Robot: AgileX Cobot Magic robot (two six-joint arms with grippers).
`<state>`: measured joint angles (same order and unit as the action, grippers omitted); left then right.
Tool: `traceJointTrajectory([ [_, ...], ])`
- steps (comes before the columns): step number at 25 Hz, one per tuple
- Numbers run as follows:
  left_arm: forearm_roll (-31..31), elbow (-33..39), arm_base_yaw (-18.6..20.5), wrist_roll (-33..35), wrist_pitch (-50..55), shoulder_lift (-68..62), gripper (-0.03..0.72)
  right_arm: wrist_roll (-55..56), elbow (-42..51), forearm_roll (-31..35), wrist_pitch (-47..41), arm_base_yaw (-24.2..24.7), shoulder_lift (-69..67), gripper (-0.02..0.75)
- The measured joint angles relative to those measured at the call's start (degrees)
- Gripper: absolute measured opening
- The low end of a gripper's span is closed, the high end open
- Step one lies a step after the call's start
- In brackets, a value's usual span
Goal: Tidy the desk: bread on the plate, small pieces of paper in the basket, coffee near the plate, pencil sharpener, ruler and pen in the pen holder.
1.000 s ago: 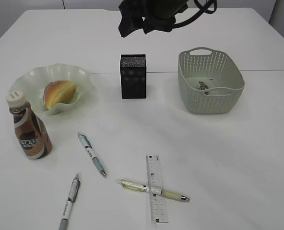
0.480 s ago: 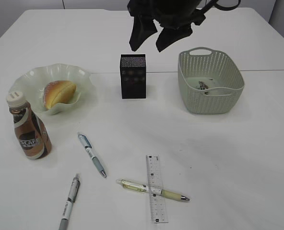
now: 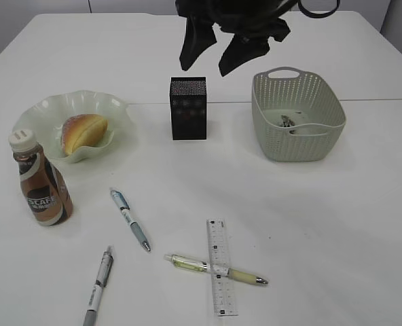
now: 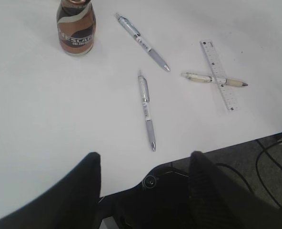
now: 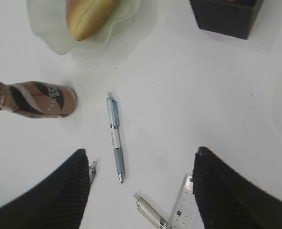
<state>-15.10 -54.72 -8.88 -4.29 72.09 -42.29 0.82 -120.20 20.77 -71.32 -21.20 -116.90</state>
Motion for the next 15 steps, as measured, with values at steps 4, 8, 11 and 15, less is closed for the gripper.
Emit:
traceJointTrajectory([
  [4, 0.0, 0.0, 0.0, 0.0, 0.0, 0.0, 0.433, 11.52, 0.0, -8.2, -0.11, -0.75, 0.0, 0.497],
  [8, 0.0, 0.0, 0.0, 0.0, 0.0, 0.0, 0.433, 17.67, 0.0, -11.57, -0.21, -3.33, 0.0, 0.497],
  [11, -0.11, 0.0, 0.0, 0.1, 0.0, 0.0, 0.433, 18.86, 0.42, -11.9, -0.21, -6.57, 0.0, 0.497],
  [15, -0.35, 0.0, 0.0, 0.1, 0.0, 0.0, 0.433, 20.05, 4.58, -12.04, -0.21, -9.3, 0.0, 0.497],
])
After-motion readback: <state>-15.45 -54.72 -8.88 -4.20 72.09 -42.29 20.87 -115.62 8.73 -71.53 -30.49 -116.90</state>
